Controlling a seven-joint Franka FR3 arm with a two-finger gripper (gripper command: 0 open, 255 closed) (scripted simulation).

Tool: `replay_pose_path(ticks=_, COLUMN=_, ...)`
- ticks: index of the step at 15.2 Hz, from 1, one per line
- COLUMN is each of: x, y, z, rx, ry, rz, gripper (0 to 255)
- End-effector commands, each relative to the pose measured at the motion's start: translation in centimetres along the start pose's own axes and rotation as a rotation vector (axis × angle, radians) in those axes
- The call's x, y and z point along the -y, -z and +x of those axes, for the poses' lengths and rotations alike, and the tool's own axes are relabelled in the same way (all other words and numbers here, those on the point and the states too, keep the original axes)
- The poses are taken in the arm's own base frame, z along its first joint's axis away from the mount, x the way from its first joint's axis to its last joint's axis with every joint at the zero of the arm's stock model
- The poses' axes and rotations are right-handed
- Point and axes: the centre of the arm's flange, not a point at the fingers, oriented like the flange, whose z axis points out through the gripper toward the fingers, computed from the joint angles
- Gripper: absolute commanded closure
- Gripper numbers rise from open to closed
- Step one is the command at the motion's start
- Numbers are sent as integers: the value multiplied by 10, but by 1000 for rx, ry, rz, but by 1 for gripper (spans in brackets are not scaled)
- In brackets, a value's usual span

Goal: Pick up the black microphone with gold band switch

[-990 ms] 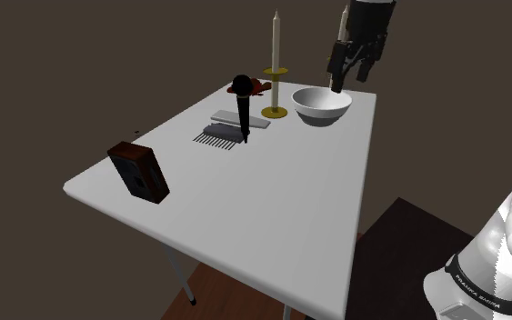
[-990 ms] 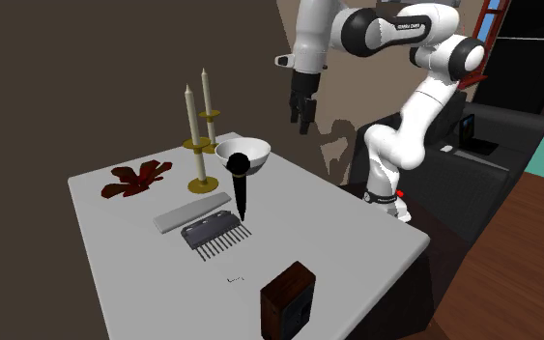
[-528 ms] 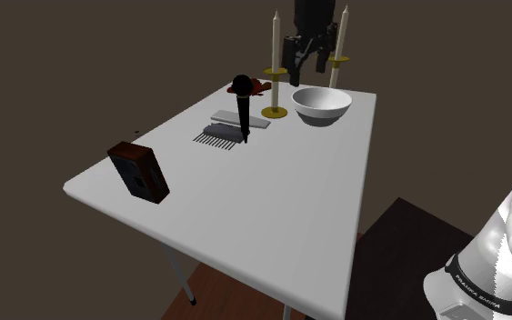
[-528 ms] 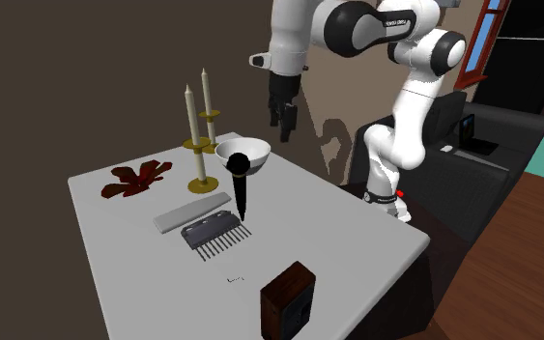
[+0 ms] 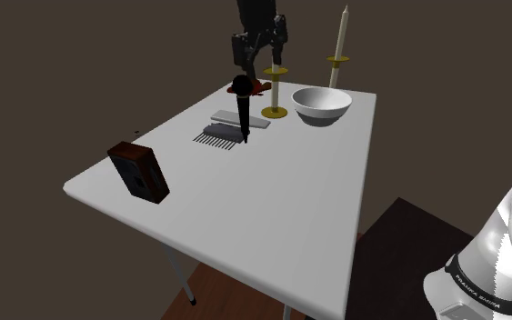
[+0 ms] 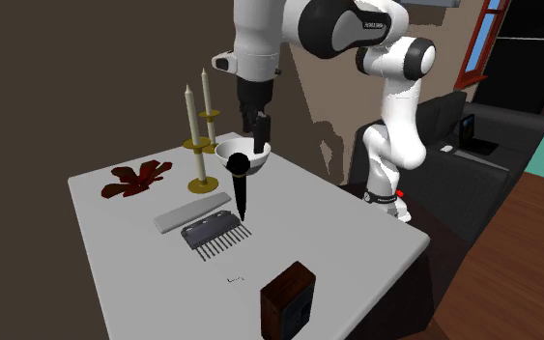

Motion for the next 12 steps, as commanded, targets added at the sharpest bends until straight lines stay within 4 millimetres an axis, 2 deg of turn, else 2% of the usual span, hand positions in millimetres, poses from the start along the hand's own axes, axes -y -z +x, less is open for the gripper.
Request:
replay_pose_path(ticks=1, x=20, y=3, z=22, rx=8, ry=18, rz=-20, gripper=0)
replay_pose_path(ticks=3, x=39, y=5, z=44, rx=14, ry=38, rz=-41, gripper=0)
replay_pose_path(ticks=4, x=42, y=5, z=48, rx=15, ry=41, rz=-44, gripper=0)
replay_pose_path(ticks=11, x=49, y=-34, z=47, rx=15, ry=41, rz=-44, gripper=0)
replay_pose_path(ticks=12, x=49, y=-34, z=47, rx=15, ry=41, rz=-44, gripper=0)
